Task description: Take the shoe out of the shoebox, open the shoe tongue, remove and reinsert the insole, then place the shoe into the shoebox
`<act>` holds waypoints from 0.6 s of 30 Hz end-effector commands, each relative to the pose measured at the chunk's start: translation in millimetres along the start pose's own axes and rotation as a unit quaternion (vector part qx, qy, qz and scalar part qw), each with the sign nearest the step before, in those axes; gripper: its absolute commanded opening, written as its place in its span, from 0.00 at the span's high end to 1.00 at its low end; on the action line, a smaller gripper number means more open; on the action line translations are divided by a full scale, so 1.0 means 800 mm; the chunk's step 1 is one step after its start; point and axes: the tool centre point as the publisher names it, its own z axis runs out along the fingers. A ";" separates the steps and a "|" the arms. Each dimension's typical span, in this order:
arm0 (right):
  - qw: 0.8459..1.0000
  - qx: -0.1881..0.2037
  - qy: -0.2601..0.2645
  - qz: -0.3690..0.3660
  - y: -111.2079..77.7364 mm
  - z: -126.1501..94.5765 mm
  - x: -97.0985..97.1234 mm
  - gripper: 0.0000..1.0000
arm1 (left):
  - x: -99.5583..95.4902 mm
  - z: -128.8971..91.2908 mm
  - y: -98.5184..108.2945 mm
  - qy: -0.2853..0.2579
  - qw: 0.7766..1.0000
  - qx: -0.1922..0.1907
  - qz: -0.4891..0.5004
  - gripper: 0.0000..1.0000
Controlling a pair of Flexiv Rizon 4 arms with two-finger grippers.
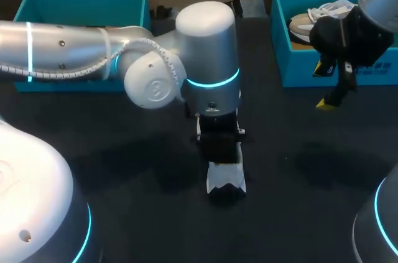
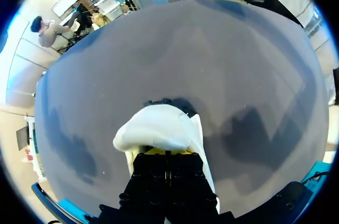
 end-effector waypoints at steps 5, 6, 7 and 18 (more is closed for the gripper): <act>1.000 0.001 0.001 0.001 0.001 0.002 -0.001 0.00 | -0.006 0.030 0.010 0.018 1.000 -0.003 -0.009 1.00; 1.000 0.001 0.001 0.001 0.001 0.002 -0.001 0.00 | -0.005 0.031 0.012 0.021 1.000 -0.004 -0.011 1.00; 1.000 0.001 0.001 0.001 0.001 0.002 -0.001 0.00 | -0.005 0.033 0.014 0.022 1.000 -0.005 -0.012 1.00; 1.000 0.001 0.001 0.001 0.001 0.002 -0.001 0.00 | -0.003 -0.004 0.020 0.016 0.999 -0.029 -0.010 1.00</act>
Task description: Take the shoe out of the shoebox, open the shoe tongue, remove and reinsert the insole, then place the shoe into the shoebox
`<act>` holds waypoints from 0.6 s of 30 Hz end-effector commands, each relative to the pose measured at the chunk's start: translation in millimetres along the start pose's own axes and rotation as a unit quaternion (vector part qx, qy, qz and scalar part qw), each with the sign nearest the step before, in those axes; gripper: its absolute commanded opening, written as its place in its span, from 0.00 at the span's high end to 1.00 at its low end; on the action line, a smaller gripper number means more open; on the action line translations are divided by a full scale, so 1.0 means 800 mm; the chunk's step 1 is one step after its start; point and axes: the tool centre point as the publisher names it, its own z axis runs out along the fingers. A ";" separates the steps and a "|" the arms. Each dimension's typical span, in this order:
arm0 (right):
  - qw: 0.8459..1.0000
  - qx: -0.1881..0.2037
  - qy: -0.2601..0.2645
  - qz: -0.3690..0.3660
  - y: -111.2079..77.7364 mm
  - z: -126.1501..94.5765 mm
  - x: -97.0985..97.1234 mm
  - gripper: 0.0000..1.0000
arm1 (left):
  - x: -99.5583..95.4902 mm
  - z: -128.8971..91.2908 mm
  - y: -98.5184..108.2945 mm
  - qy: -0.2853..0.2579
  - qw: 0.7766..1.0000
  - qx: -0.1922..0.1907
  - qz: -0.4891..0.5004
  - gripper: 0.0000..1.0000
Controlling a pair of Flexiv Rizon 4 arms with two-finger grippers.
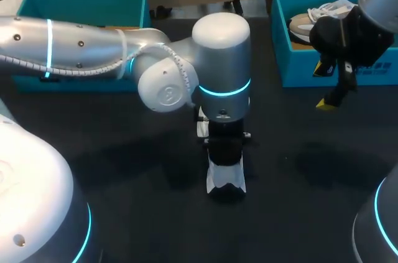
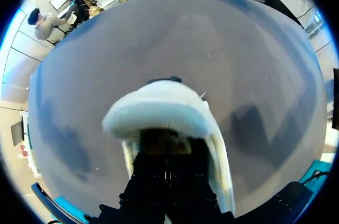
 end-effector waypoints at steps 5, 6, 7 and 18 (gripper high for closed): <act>1.000 0.001 0.001 0.001 0.001 0.002 -0.001 0.00 | 0.007 -0.031 -0.003 0.006 0.999 -0.031 0.015 1.00; 1.000 0.001 0.001 0.001 0.001 0.002 -0.001 0.00 | 0.006 -0.032 -0.001 0.005 0.999 -0.036 0.015 1.00; 1.000 0.001 0.001 0.001 0.001 0.002 -0.001 0.00 | 0.006 -0.032 0.001 0.007 0.999 -0.041 0.016 1.00; 1.000 0.001 0.001 0.001 0.001 0.002 -0.001 0.00 | 0.012 -0.046 0.026 0.029 0.994 -0.107 0.019 1.00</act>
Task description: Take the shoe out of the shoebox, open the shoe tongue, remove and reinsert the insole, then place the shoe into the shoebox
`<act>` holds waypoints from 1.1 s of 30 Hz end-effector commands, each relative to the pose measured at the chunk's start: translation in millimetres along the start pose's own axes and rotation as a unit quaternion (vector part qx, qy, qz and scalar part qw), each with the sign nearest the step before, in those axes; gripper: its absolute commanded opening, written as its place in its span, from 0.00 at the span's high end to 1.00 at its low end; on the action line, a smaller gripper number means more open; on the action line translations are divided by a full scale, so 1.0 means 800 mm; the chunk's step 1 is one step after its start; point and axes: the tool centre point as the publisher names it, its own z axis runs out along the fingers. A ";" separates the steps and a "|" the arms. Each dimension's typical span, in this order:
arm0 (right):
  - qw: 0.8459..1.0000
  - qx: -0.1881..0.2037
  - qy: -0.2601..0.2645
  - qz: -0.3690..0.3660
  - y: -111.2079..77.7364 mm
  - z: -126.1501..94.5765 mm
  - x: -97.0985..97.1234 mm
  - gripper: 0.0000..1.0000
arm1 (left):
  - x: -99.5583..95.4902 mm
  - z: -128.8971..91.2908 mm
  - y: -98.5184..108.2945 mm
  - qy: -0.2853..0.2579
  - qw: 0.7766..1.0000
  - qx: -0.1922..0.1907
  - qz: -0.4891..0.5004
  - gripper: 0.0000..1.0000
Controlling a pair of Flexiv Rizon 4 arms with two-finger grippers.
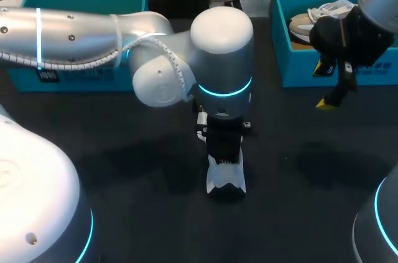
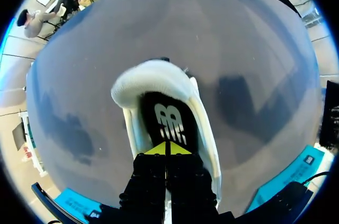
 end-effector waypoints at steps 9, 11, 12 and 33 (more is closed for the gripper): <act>1.000 0.001 0.001 0.001 0.001 0.002 -0.001 0.00 | 0.017 -0.017 0.023 0.022 0.999 -0.032 -0.033 1.00; 1.000 0.001 0.001 0.001 0.001 0.002 -0.001 0.00 | 0.019 -0.017 0.026 0.025 0.998 -0.034 -0.036 0.90; 1.000 0.001 0.001 0.001 0.001 0.002 -0.001 0.00 | 0.020 -0.016 0.027 0.030 0.998 -0.036 -0.039 0.84; 1.000 0.001 0.001 0.001 0.001 0.002 -0.001 0.00 | 0.032 -0.031 0.027 0.033 0.998 -0.025 -0.045 0.00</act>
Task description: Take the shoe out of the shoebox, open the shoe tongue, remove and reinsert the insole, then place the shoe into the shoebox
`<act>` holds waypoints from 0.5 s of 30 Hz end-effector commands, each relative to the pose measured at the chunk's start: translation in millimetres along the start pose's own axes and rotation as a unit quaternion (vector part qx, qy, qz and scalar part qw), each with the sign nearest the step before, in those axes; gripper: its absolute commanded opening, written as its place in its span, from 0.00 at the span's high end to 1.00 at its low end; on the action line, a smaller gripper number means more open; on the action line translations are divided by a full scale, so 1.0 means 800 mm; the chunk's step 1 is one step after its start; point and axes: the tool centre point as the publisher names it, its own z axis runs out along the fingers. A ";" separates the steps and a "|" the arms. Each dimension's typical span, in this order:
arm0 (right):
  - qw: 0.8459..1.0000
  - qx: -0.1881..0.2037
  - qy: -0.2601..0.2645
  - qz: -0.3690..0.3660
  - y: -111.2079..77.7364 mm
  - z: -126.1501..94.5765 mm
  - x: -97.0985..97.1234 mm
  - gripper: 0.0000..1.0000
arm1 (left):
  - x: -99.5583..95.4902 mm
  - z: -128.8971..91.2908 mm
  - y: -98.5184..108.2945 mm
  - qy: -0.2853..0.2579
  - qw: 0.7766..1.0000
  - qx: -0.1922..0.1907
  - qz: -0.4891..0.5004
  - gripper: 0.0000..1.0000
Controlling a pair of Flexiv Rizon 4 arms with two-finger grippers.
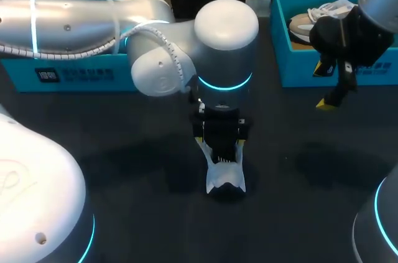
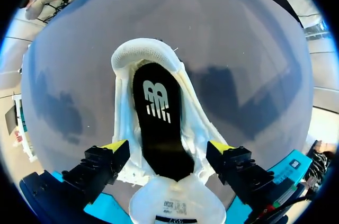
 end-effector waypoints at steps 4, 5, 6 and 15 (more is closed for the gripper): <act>1.000 0.001 0.001 0.001 0.001 0.002 -0.001 0.00 | 0.008 -0.004 -0.001 0.012 1.000 0.011 0.007 0.00; 1.000 0.001 0.001 0.001 0.001 0.002 -0.001 0.00 | 0.008 -0.001 -0.001 0.013 1.000 0.012 0.007 0.00; 1.000 0.001 0.001 0.001 0.001 0.002 -0.001 0.00 | 0.008 0.001 -0.001 0.014 1.000 0.013 0.006 0.00; 1.000 0.001 0.001 0.001 0.001 0.002 -0.001 0.00 | 0.005 -0.011 0.010 0.005 1.000 0.012 0.005 0.00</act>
